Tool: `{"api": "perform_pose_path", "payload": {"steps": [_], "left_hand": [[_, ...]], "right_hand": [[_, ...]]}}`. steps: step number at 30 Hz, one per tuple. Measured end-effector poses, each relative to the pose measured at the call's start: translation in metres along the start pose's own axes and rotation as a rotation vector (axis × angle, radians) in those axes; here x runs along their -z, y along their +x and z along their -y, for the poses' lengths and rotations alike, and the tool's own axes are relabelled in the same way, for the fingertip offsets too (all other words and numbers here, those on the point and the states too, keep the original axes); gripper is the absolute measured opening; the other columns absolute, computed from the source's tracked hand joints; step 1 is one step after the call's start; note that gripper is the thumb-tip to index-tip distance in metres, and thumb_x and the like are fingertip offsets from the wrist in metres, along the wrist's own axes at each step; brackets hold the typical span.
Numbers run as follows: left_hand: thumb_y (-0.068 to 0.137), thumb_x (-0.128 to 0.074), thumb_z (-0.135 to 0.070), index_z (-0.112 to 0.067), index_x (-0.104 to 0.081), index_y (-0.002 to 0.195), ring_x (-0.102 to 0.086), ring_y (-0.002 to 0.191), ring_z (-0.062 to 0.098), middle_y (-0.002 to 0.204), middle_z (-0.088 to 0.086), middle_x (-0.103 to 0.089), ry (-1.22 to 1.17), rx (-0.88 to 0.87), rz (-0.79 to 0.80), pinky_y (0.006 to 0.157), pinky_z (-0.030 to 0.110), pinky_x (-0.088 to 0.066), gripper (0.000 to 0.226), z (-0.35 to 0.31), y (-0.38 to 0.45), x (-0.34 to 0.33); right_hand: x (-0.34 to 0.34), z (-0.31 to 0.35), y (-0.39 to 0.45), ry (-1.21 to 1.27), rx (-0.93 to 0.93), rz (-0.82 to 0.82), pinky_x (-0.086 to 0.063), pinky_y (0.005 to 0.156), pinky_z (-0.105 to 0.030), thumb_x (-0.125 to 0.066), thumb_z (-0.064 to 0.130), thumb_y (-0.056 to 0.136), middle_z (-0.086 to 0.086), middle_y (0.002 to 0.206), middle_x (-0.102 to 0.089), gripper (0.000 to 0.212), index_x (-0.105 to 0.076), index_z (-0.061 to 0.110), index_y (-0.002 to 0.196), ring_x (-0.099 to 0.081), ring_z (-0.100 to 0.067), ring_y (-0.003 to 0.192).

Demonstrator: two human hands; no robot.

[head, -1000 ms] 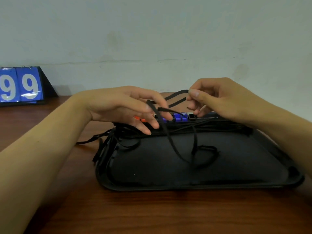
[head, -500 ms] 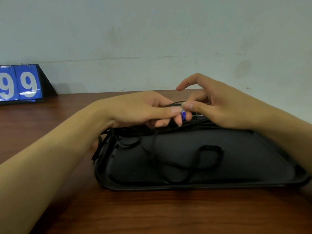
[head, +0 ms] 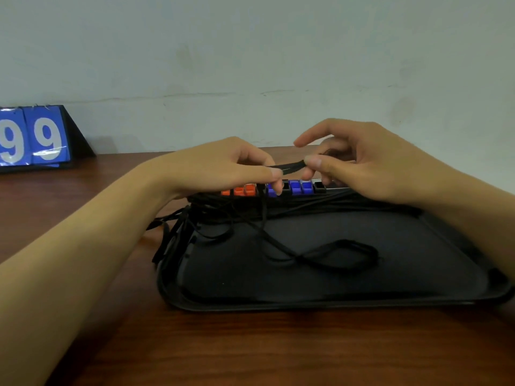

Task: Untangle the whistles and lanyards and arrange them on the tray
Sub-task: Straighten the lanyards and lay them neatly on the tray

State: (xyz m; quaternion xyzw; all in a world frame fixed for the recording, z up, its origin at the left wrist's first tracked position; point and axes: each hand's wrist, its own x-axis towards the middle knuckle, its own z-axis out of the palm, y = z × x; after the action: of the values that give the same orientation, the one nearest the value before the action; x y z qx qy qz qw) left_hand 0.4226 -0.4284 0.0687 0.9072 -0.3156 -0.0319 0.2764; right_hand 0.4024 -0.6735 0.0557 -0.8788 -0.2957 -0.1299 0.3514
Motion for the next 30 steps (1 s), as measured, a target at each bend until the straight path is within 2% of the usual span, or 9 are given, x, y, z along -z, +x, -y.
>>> {"api": "perform_pose_path", "payload": {"steps": [3,4,6,9,12,14,16,22,30], "left_hand": [[0.096,-0.054,-0.046,-0.015,-0.063,0.063,-0.069,0.101,0.017,0.104,-0.004,-0.078,-0.250,-0.001,0.055,0.088,0.031,-0.042,0.047,0.000,-0.002,0.004],[0.095,-0.050,-0.046,-0.008,-0.062,0.065,-0.069,0.096,0.015,0.103,0.000,-0.078,-0.360,0.020,0.085,0.088,0.030,-0.044,0.050,0.000,-0.003,0.004],[0.096,-0.040,-0.050,0.004,-0.068,0.087,-0.069,0.087,0.010,0.099,0.002,-0.079,-0.408,0.050,0.117,0.084,0.029,-0.046,0.062,-0.001,-0.002,0.002],[0.097,-0.034,-0.055,-0.006,-0.067,0.111,-0.068,0.094,0.019,0.106,0.012,-0.077,-0.442,0.059,0.171,0.084,0.033,-0.044,0.060,-0.004,0.001,-0.006],[0.103,-0.034,-0.046,-0.012,-0.071,0.102,-0.063,0.076,0.015,0.085,0.007,-0.075,-0.430,0.044,0.214,0.075,0.026,-0.046,0.050,-0.009,0.001,-0.014],[0.104,-0.038,-0.040,-0.008,-0.071,0.099,-0.046,0.060,0.015,0.062,0.003,-0.053,-0.432,0.014,0.229,0.066,0.023,-0.042,0.047,-0.008,0.003,-0.018],[0.104,-0.040,-0.035,-0.007,-0.065,0.088,-0.031,0.055,0.014,0.056,-0.002,-0.034,-0.470,-0.001,0.240,0.062,0.025,-0.038,0.041,-0.007,0.004,-0.018],[0.103,-0.042,-0.038,-0.017,-0.047,0.075,-0.014,0.055,0.014,0.062,-0.004,-0.020,-0.492,0.033,0.150,0.049,0.021,-0.027,0.036,0.002,0.000,-0.001],[0.104,-0.044,-0.039,-0.021,-0.044,0.068,-0.015,0.053,0.013,0.062,-0.005,-0.022,-0.434,0.085,0.087,0.047,0.025,-0.016,0.041,0.018,-0.002,0.016]], "right_hand": [[0.002,0.000,0.000,-0.014,-0.014,-0.023,-0.056,0.075,-0.018,-0.061,0.023,0.099,0.013,0.085,-0.078,0.007,-0.067,0.026,0.103,-0.070,-0.006,0.072],[0.002,0.000,0.000,-0.002,-0.010,-0.032,-0.055,0.072,-0.015,-0.062,0.022,0.099,0.012,0.083,-0.078,0.006,-0.067,0.023,0.100,-0.070,-0.006,0.071],[0.001,0.002,0.000,0.047,0.001,-0.046,-0.053,0.068,-0.012,-0.063,0.020,0.098,0.008,0.083,-0.078,0.005,-0.068,0.019,0.098,-0.069,-0.004,0.068],[-0.002,0.005,-0.002,0.079,0.032,-0.038,-0.052,0.068,-0.012,-0.065,0.020,0.097,0.007,0.082,-0.078,0.005,-0.069,0.018,0.098,-0.070,-0.004,0.069],[-0.006,0.002,-0.002,0.052,0.058,-0.042,-0.059,0.075,-0.025,-0.067,0.023,0.095,0.006,0.081,-0.077,0.003,-0.070,0.022,0.096,-0.071,-0.009,0.074],[-0.007,0.001,-0.002,0.036,0.071,-0.052,-0.060,0.083,-0.036,-0.069,0.025,0.094,0.004,0.083,-0.074,0.003,-0.071,0.024,0.095,-0.072,-0.012,0.080],[-0.006,0.001,-0.001,0.020,0.078,-0.065,-0.058,0.086,-0.041,-0.070,0.028,0.093,0.005,0.085,-0.074,0.004,-0.072,0.025,0.095,-0.071,-0.012,0.082],[0.004,-0.002,0.003,-0.012,0.038,-0.104,-0.057,0.072,-0.020,-0.068,0.027,0.094,0.009,0.083,-0.076,0.004,-0.070,0.025,0.091,-0.071,-0.007,0.075],[0.020,-0.016,0.006,-0.207,-0.075,-0.157,-0.053,0.075,-0.025,-0.065,0.035,0.094,0.016,0.081,-0.074,0.007,-0.068,0.031,0.089,-0.068,-0.003,0.080]]}}
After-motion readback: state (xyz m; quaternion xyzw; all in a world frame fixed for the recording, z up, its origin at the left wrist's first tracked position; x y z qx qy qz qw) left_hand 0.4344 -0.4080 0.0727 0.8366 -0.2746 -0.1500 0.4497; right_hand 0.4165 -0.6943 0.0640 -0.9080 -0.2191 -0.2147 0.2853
